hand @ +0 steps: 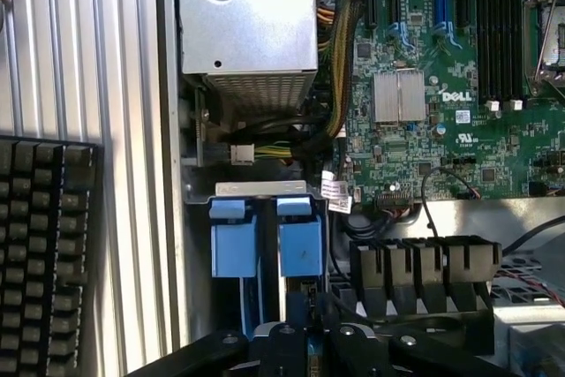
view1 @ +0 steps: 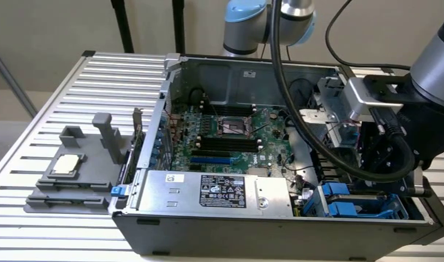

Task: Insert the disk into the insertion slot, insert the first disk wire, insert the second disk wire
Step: 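Insert the second disk wire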

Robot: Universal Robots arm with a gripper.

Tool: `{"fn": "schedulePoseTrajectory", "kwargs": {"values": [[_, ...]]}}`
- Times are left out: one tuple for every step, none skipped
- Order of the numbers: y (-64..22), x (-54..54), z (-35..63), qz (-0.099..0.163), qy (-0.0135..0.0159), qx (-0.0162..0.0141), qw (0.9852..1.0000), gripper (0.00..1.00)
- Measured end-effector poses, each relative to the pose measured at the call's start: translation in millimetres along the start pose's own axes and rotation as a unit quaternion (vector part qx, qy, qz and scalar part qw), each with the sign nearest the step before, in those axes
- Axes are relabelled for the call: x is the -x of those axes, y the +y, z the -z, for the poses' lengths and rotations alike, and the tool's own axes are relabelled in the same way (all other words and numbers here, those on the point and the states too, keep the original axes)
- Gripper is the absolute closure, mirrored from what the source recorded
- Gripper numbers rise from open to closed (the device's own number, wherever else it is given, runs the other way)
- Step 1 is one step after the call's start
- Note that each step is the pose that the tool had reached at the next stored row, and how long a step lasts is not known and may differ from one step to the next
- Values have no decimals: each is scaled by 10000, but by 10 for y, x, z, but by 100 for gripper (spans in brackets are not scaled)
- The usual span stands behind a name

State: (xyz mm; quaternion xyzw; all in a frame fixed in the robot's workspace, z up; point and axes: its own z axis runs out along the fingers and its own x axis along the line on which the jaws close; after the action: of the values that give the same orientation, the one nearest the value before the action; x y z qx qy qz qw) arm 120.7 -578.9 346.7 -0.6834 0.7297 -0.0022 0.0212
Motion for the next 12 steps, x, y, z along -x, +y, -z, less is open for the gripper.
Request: {"fn": "schedulePoseTrajectory", "kwargs": {"values": [[0, 0, -5, 0, -4, 0, 10000, 84], [1, -1, -8, 0, -7, 1, 10000, 84], [1, -1, -13, -1, -13, 1, 10000, 84], [1, -1, -16, -1, -19, 1, 10000, 84], [1, -1, -20, -1, -25, 2, 10000, 84], [1, 0, -22, -1, -31, 2, 10000, 84], [1, 1, -24, -1, -38, 2, 10000, 84], [1, 1, -26, -2, -46, 3, 10000, 84], [1, 1, -27, -2, -54, 4, 10000, 84], [1, 2, -29, -2, -62, 4, 10000, 84], [0, 3, -29, -3, -68, 5, 10000, 84], [-1, 4, -31, -3, -76, 5, 10000, 84]]}}
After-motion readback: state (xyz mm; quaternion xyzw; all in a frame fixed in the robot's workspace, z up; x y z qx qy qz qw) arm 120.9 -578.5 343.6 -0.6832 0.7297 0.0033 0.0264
